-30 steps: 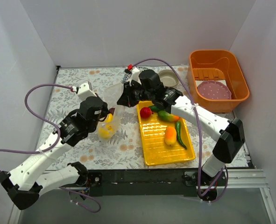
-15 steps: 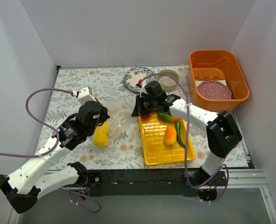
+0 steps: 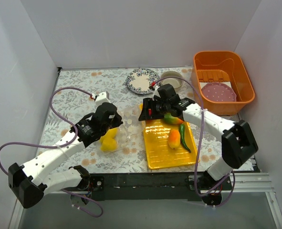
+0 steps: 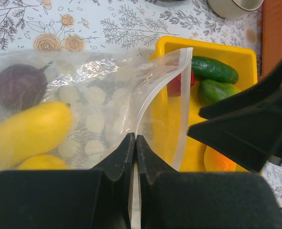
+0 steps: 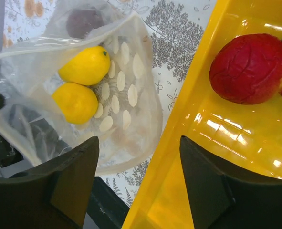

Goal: Place the food in the zip-top bag and seal the zipper
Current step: Adjust the zipper food storage bag at the center of the board.

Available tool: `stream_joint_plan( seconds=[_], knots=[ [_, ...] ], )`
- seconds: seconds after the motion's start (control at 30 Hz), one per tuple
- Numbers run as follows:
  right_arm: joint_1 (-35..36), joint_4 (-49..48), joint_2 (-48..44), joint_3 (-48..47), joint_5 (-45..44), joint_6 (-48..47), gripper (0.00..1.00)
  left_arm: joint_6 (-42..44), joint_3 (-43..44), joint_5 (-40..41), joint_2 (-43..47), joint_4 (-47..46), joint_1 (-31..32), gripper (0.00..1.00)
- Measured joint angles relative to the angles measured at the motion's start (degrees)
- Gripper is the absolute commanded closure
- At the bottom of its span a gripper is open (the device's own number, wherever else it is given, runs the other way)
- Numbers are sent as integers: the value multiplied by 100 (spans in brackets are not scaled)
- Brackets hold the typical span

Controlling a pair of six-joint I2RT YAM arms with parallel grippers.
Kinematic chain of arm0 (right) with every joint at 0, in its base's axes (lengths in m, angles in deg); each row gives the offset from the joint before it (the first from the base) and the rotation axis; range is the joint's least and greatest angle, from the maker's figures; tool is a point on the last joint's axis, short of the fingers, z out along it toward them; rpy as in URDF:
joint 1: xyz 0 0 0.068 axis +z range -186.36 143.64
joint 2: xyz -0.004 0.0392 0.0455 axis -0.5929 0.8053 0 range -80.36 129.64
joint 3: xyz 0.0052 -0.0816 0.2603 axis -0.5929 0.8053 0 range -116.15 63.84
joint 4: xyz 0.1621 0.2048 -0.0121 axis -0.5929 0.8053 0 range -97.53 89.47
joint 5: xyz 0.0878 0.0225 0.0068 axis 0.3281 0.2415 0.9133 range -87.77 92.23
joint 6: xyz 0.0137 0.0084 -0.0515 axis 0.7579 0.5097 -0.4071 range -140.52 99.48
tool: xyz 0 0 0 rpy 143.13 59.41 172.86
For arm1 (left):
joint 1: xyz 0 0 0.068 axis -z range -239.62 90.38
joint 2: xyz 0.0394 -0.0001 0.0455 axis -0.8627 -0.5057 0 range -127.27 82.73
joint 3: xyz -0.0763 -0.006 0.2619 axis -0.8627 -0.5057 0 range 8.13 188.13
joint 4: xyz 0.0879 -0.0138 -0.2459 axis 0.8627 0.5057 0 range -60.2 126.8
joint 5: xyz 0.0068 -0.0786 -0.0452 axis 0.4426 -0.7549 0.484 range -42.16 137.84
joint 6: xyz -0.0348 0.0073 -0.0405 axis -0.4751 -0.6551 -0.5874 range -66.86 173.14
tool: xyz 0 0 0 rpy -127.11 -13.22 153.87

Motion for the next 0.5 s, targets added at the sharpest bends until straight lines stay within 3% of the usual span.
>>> stream_joint_plan(
  seconds=[0.27, 0.5],
  knots=[
    [-157, 525, -1121, 129, -804, -238, 12, 192, 0, -225, -109, -162, 0, 100],
    [-470, 1296, -1274, 518, -1749, -688, 5, 365, 2, -601, -133, -308, 0, 100]
  ],
)
